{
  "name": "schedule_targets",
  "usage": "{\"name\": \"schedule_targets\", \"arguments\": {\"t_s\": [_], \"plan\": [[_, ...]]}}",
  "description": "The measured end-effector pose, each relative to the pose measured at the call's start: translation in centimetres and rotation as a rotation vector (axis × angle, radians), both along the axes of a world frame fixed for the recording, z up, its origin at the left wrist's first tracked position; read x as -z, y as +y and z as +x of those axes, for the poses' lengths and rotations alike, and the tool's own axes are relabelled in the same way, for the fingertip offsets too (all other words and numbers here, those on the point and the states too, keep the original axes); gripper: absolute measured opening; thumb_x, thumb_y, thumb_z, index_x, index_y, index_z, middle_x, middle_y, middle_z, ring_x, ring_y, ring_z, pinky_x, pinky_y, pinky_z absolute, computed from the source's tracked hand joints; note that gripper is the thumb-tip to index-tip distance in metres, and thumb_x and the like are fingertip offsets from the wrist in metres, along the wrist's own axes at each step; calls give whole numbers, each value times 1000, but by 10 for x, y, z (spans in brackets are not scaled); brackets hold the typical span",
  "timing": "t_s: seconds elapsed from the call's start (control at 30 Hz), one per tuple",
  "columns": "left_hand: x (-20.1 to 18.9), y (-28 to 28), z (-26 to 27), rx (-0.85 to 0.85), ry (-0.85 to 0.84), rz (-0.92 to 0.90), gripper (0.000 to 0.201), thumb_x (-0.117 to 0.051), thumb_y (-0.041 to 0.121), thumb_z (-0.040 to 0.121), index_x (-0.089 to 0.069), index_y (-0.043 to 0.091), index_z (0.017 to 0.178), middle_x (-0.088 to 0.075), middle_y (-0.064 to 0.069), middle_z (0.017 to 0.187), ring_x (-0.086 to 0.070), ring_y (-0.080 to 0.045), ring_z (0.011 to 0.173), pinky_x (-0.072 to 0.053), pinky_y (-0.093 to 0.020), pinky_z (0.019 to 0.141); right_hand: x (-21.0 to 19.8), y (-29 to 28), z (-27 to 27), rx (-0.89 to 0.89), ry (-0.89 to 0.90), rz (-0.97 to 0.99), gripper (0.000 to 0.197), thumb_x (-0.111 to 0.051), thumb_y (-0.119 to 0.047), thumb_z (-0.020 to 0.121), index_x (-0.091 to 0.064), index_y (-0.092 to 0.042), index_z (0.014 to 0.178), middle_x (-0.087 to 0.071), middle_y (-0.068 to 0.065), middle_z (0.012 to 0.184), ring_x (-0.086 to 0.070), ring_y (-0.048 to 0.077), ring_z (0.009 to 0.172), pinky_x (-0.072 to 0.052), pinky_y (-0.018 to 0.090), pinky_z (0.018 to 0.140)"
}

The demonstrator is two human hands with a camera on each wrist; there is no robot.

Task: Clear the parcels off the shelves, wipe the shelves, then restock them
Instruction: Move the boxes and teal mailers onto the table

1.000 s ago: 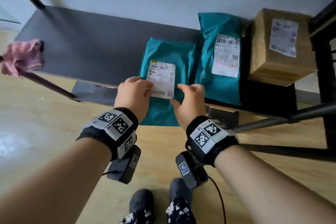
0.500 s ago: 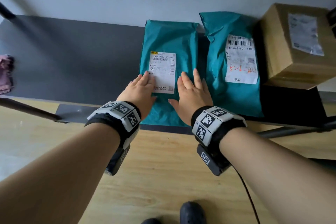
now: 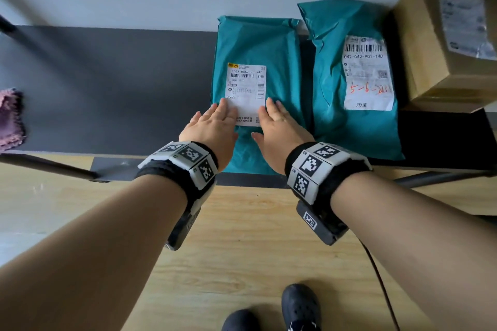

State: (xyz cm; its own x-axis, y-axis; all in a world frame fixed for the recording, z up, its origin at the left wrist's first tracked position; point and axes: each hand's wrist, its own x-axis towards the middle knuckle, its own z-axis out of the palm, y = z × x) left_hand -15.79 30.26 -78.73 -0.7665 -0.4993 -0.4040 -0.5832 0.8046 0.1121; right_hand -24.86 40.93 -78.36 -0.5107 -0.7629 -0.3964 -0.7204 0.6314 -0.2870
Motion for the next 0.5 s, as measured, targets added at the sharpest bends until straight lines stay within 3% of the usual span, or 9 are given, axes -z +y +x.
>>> {"name": "schedule_targets", "arguments": {"t_s": [0.13, 0.23, 0.3, 0.43, 0.5], "plan": [[1, -4, -3, 42, 4, -52, 54, -27, 30, 101, -5, 22, 151, 0, 3, 159, -5, -14, 146, -3, -34, 119, 2, -1, -5, -7, 16, -26, 54, -36, -32, 100, -23, -8, 146, -8, 4, 158, -7, 20, 146, -18, 34, 117], [0, -9, -3, 32, 25, -31, 52, -28, 25, 101, -10, 25, 150, -2, 5, 159, -7, -13, 146, -4, -33, 118, 3, 0, -7, -2, 68, -91, 43, -43, -30, 98, -39, -8, 134, -27, 4, 147, -22, 20, 138, -33, 34, 108], [-1, -10, -3, 18, 42, -3, 52, -30, 22, 101, -14, 27, 150, -3, 7, 159, -9, -12, 145, -5, -32, 118, 2, -2, -8, 9, 57, -103, 39, -45, -28, 97, -43, -8, 130, -32, 2, 141, -27, 19, 133, -38, 35, 103], [-13, -4, -5, -27, 149, -9, 39, -40, 18, 96, -40, 25, 135, -34, 2, 143, -35, -23, 132, -27, -36, 110, -4, -1, -12, 62, -8, -154, 32, -46, -16, 95, -46, -8, 126, -33, 2, 141, -30, 20, 132, -34, 31, 101], [-25, -2, -6, -99, 177, -15, 36, -40, 15, 95, -45, 20, 131, -36, -4, 140, -37, -28, 128, -34, -39, 104, -11, 3, -12, 72, -10, -185, 43, -41, -7, 95, -38, -12, 138, -22, 0, 152, -16, 19, 142, -23, 28, 110]]}}
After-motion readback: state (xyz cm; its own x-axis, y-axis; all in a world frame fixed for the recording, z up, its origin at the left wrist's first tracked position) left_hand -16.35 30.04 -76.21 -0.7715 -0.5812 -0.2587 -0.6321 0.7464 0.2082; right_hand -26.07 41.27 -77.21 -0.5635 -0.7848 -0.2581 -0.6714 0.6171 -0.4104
